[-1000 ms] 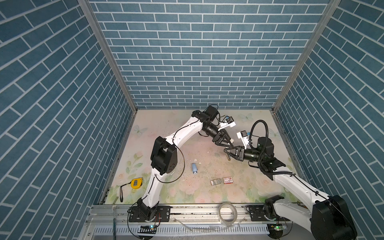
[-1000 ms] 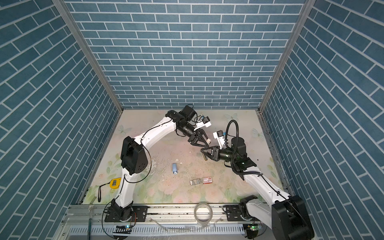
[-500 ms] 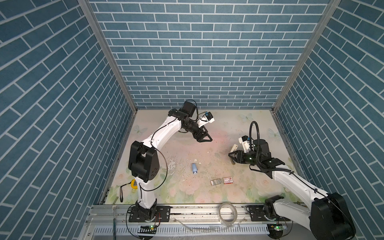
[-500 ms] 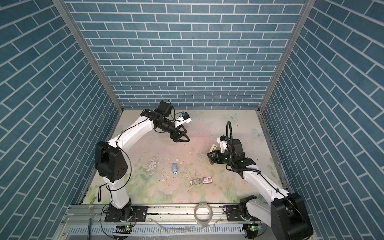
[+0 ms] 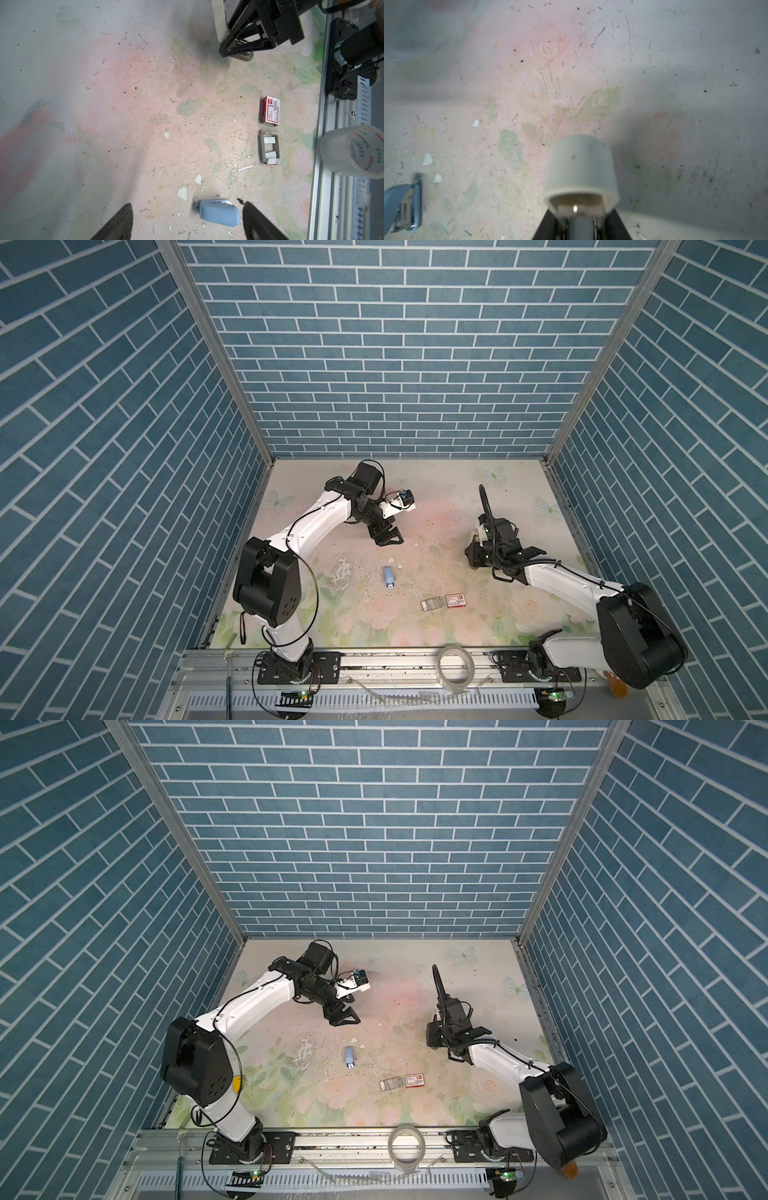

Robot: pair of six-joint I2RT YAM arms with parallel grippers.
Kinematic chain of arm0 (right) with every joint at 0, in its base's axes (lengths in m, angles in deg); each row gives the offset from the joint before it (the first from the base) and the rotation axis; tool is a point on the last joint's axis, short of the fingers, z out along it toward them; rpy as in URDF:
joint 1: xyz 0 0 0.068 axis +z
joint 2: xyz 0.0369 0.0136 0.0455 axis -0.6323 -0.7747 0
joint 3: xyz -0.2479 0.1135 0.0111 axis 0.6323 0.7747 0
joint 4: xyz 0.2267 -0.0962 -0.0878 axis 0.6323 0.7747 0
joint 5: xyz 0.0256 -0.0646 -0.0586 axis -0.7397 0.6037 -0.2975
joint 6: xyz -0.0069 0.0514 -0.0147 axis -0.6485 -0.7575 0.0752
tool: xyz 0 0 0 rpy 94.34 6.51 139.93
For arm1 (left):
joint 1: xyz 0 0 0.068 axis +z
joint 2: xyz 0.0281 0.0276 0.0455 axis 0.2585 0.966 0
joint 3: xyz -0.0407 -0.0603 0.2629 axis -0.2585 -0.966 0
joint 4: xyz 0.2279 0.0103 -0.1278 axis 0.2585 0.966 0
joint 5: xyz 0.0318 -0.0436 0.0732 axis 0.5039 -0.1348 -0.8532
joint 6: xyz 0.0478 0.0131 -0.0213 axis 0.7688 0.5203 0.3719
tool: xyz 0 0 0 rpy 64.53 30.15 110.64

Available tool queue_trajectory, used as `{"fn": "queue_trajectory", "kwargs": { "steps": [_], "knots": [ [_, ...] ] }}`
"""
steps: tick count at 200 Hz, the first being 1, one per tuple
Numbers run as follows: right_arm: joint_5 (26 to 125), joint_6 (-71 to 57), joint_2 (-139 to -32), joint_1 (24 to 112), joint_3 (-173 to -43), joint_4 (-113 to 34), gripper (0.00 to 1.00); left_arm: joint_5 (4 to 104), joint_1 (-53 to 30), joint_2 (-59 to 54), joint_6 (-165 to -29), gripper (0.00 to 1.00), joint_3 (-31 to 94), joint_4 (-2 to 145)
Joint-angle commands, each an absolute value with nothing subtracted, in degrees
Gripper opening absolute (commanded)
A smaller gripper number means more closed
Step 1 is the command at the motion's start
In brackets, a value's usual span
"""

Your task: Load the staples into the stapler

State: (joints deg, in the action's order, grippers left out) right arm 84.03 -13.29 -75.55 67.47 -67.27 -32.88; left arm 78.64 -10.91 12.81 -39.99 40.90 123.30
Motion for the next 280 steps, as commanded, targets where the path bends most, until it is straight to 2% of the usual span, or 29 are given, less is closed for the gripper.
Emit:
{"fn": "queue_trajectory", "kwargs": {
  "steps": [1,123,178,218,280],
  "knots": [
    [90.69,-11.01,-78.31,68.79,-68.82,-33.50,0.18,80.13,-10.85,10.23,-36.27,0.84,39.41,123.91],
    [96.53,-12.79,-84.90,72.83,-67.73,-37.24,0.26,80.92,-10.78,10.87,-34.78,0.84,37.57,124.09],
    [98.57,-13.28,-86.01,74.35,-67.47,-36.90,0.38,81.17,-10.79,10.30,-32.50,0.85,36.76,124.49],
    [98.84,-13.43,-85.47,74.73,-67.14,-36.64,0.46,81.78,-10.78,10.75,-31.38,0.86,37.72,125.78],
    [95.83,-12.22,-78.54,74.82,-66.46,-34.12,0.50,80.64,-10.81,12.30,-25.51,0.87,40.84,131.16]
  ]
}}
